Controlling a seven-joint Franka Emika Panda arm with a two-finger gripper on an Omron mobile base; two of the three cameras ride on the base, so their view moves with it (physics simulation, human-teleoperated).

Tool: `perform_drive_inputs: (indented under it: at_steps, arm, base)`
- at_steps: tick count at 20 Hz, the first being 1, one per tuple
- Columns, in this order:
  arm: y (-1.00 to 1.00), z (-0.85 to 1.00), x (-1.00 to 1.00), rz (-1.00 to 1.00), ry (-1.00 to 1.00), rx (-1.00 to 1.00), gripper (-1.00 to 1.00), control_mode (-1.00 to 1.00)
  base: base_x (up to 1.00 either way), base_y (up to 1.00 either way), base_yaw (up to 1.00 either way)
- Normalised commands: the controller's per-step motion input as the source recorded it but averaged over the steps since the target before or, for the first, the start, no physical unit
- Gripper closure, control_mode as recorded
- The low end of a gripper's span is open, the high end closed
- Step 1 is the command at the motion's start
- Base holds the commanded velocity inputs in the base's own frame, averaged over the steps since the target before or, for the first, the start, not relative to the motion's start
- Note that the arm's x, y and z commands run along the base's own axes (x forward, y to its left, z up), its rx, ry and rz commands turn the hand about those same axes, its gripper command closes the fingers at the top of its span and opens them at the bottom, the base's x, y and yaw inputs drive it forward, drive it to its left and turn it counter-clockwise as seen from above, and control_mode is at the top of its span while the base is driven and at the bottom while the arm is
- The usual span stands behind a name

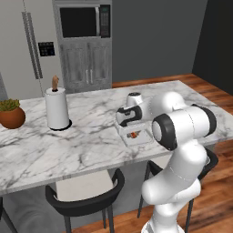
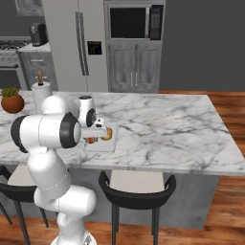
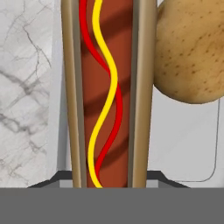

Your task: Place one cooked food and one vegetable from the large plate to each tupperware container.

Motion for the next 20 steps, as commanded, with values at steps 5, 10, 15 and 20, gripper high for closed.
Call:
perform_drive_inputs:
  at_steps: [5, 10, 15, 20]
  arm:
    - [0.00, -0.03, 0.04, 0.00, -0.01, 0.00, -1.00, -1.00]
    - [0.00, 0.00, 0.00, 0.00, 0.00, 0.00, -1.00, -1.00]
    - [0.00, 0.08, 0.00, -0.05, 0.00, 0.00, -1.00, -1.00]
    - [0.00, 0.25, 0.00, -0.08, 0.00, 0.00, -1.00, -1.00]
  base:
    - [0.00, 0.00, 0.00]
    - [0.00, 0.00, 0.00]
    - [0.00, 0.00, 0.00]
    - [0.00, 0.00, 0.00]
